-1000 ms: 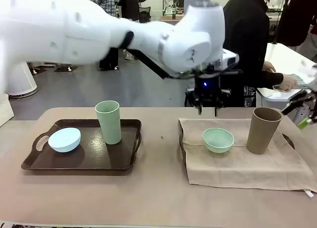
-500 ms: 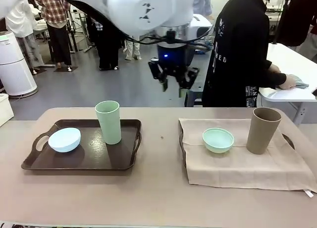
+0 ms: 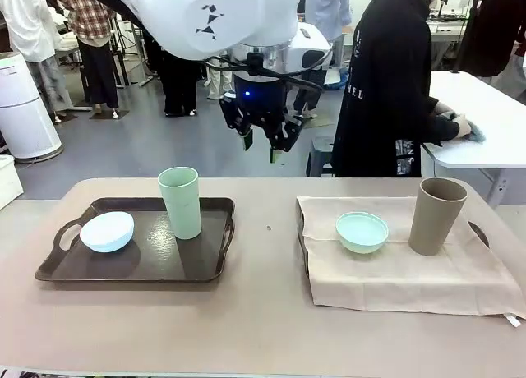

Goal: Set up a tray with a mat and arrange the tableware.
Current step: Place the Picnic Bowl and Reusable plastic cup back onto the Handle tray in front of the human's position, then pick up the Picnic Bowl and Reusable plastic cup from the Handle tray in front of the human's position and hold them in the air.

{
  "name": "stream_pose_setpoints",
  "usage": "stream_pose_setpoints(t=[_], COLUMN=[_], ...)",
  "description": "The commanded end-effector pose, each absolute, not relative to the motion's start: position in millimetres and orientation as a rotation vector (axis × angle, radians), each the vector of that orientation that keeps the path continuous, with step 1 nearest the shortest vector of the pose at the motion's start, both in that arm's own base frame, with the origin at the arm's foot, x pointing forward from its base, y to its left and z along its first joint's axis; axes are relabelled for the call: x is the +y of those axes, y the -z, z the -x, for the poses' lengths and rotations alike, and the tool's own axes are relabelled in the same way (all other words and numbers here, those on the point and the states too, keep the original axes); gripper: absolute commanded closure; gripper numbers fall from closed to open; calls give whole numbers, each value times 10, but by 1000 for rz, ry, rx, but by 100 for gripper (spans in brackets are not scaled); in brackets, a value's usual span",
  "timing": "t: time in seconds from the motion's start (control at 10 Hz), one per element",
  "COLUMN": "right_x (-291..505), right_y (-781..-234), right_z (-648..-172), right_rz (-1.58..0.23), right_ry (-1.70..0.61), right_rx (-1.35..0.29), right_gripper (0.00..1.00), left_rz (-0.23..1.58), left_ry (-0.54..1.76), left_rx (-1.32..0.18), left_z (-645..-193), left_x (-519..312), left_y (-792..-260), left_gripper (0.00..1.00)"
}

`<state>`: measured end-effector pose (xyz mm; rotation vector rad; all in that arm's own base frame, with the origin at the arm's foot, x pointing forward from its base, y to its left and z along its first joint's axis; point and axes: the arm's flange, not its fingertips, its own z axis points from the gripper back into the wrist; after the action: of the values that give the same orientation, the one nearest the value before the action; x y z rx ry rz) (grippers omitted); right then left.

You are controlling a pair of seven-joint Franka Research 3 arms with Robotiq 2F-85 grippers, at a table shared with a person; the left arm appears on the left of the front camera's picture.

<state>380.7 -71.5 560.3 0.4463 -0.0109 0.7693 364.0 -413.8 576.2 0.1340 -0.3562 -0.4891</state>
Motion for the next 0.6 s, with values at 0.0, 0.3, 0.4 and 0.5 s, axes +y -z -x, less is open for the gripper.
stream_pose_setpoints(t=[0.0,0.3,0.4,0.5], right_x=[-733,-733,-733,-733], right_y=[-5527,-5527,-5527,-5527], right_z=[-3821,-3821,-3821,-3821], right_rz=[-447,-447,-447,-447], right_ry=[-798,-798,-798,-798], right_rx=[-57,-57,-57,-57], right_gripper=[0,0,0,0], left_rz=[-102,-102,-102,-102], left_ry=[490,490,490,490], left_rx=[-348,-348,-348,-348], left_z=[-3716,-3716,-3716,-3716], left_x=[-4208,-4208,-4208,-4208], left_y=[-5759,-5759,-5759,-5759], left_gripper=[44,44,44,44])
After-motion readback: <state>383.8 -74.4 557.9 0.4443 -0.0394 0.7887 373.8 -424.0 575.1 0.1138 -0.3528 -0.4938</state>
